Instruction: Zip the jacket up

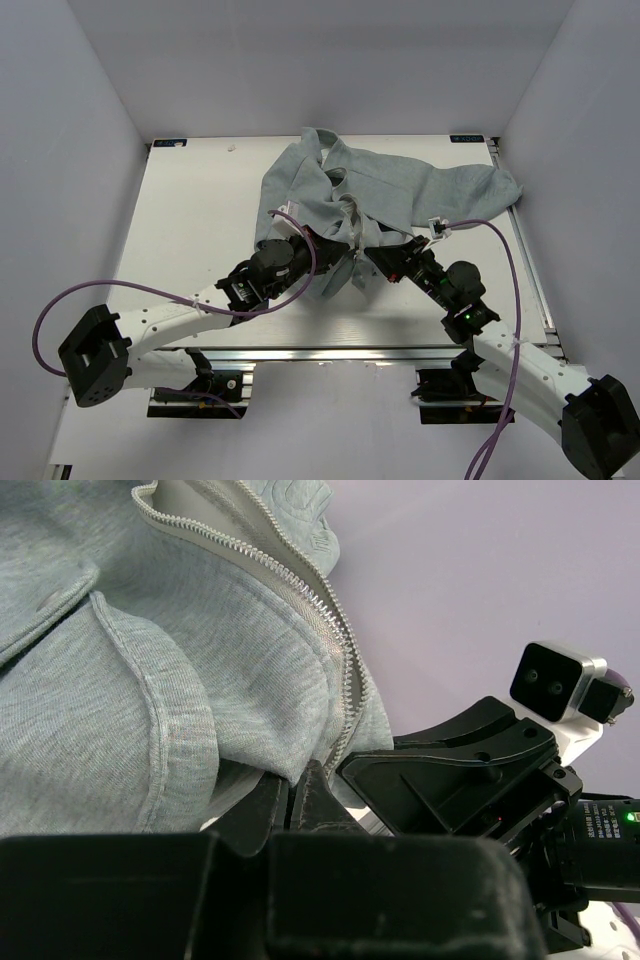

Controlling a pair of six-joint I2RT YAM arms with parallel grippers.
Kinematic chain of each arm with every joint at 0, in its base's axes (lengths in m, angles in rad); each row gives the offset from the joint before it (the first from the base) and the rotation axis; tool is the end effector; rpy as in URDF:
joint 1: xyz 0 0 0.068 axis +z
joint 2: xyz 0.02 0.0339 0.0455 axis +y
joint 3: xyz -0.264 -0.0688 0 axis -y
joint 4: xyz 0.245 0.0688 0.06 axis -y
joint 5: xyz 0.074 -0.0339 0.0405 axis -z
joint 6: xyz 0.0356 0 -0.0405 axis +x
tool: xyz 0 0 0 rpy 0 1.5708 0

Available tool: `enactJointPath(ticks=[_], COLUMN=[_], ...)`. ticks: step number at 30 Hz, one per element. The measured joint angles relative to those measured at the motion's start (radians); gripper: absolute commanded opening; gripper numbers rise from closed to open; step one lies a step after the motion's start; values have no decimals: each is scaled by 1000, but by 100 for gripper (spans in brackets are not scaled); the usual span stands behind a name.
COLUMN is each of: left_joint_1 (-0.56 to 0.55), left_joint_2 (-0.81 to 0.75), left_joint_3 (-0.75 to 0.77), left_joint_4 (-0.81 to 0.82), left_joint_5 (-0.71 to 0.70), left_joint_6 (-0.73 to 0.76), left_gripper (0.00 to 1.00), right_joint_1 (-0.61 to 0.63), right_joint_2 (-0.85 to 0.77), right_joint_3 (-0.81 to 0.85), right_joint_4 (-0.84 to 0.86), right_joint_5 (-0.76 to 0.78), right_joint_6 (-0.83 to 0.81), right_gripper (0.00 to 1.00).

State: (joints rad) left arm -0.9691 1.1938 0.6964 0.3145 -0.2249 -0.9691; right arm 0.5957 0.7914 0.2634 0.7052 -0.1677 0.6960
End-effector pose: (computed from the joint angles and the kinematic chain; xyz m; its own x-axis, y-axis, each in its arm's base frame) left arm 0.1614 -0.2211 0.2750 -0.6184 -0.5190 -0.5900 0.2997 0.5383 -0.7877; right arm 0.1487 0.1080 0.2489 -0.3299 0.5401 -0.7743 -0.6225 0.4922 0.6085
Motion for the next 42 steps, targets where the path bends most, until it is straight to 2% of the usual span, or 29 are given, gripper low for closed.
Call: enactJointPath(ticks=[42], left_joint_1=[-1], left_joint_2=[-7], left_joint_3=[-10], left_joint_4=[8], left_joint_5=[16], left_joint_6=[18], left_gripper=[0], right_joint_1=[0], right_joint_2=[33], right_joint_3=[0], right_joint_4=[54], right_joint_5=[-18], right_joint_6=[29], right_gripper=[0])
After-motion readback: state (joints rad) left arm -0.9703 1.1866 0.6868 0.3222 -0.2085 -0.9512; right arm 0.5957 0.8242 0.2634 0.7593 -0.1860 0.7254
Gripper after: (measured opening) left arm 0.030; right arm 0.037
